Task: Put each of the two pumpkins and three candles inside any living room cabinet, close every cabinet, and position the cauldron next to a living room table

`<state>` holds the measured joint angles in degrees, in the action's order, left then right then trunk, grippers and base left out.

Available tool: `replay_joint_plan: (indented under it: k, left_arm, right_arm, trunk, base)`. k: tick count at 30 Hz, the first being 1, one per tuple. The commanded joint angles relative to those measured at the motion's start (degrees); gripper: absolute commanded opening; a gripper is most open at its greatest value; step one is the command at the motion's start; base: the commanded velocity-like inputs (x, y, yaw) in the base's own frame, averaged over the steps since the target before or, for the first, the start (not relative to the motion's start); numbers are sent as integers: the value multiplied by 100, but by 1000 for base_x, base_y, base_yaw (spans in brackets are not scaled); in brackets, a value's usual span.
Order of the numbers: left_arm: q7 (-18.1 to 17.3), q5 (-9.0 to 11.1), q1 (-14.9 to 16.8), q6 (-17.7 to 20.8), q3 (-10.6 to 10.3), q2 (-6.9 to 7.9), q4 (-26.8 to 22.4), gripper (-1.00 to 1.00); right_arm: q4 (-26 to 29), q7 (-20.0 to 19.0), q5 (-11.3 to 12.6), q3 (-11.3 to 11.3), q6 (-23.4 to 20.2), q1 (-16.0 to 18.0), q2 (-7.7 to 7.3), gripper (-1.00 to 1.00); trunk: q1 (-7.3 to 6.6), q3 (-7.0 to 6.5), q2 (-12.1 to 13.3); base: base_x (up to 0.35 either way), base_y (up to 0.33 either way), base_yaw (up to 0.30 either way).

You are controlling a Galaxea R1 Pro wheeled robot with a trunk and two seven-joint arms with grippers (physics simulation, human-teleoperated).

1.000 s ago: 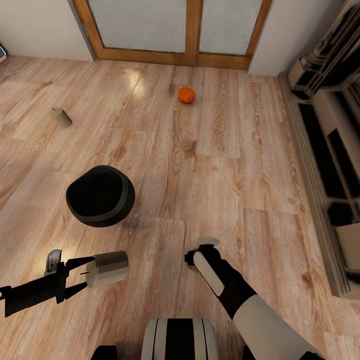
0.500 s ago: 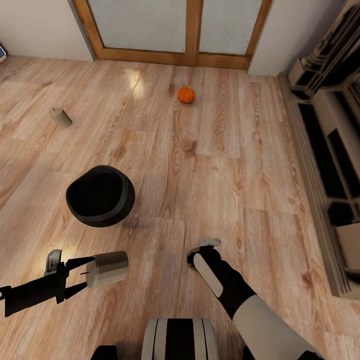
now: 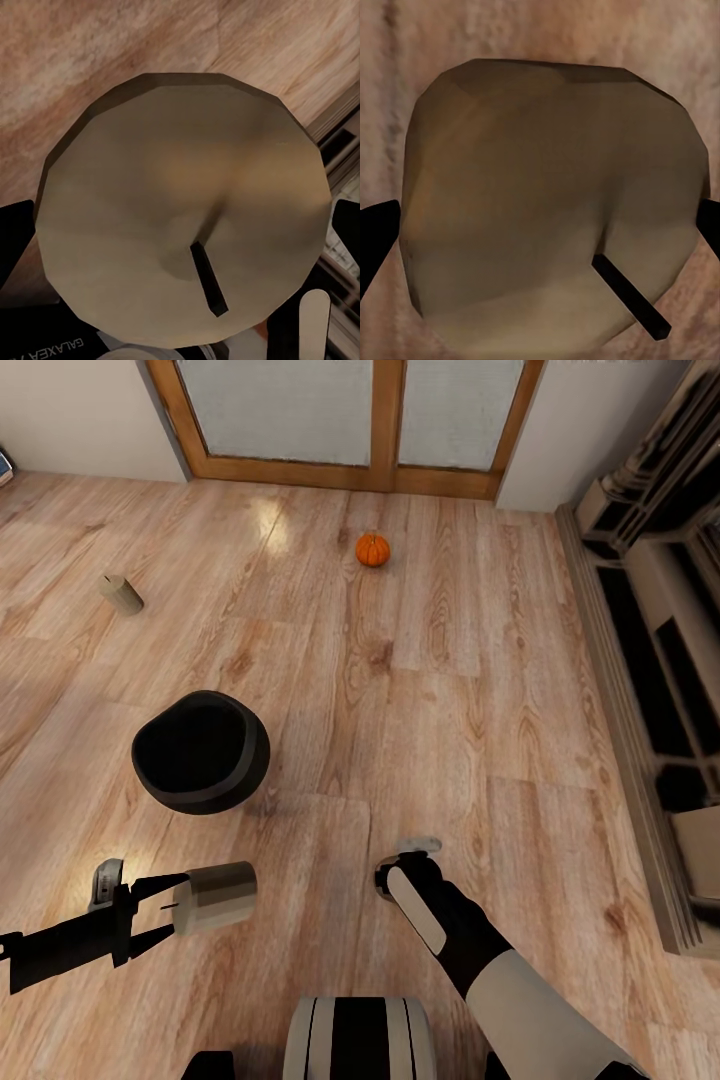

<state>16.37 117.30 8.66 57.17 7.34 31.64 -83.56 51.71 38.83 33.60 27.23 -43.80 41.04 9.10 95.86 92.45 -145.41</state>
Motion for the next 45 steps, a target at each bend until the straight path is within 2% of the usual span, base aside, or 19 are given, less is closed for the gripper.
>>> replay_joint_plan:
  k: [1, 3, 18, 33, 40, 45]
  left_arm:
    - [59, 65, 4, 14, 4, 0, -2, -100]
    - [59, 65, 4, 14, 4, 0, -2, -100]
    - [59, 65, 4, 14, 4, 0, -2, -100]
    - [59, 37, 4, 14, -3, 0, -2, -100]
    - [61, -146, 4, 8, -9, 0, -2, -100]
    - [114, -190, 4, 5, -11, 1, -7, -100]
  right_arm:
    - [5, 44, 255, 19, 100, 0, -5, -100]
    - [5, 39, 254, 19, 100, 0, -5, -100]
    - [5, 31, 253, 19, 100, 0, -5, -100]
    - [23, -1, 269, 7, 77, 0, -32, -100]
    - [110, 4, 287, 17, 7, 0, -38, -100]
    - [191, 8, 288, 14, -13, 0, -39, -100]
  trunk:
    - [-1, -18, 1]
    - [-7, -62, 3]
    - [-7, -62, 3]
    - [-45, -394, 23]
    - [-63, -549, 33]
    - [-76, -660, 39]
  base:
    - [0, 0, 0]
    - [0, 0, 0]
    - [0, 0, 0]
    - [0, 0, 0]
    - [0, 0, 0]
    - [0, 0, 0]
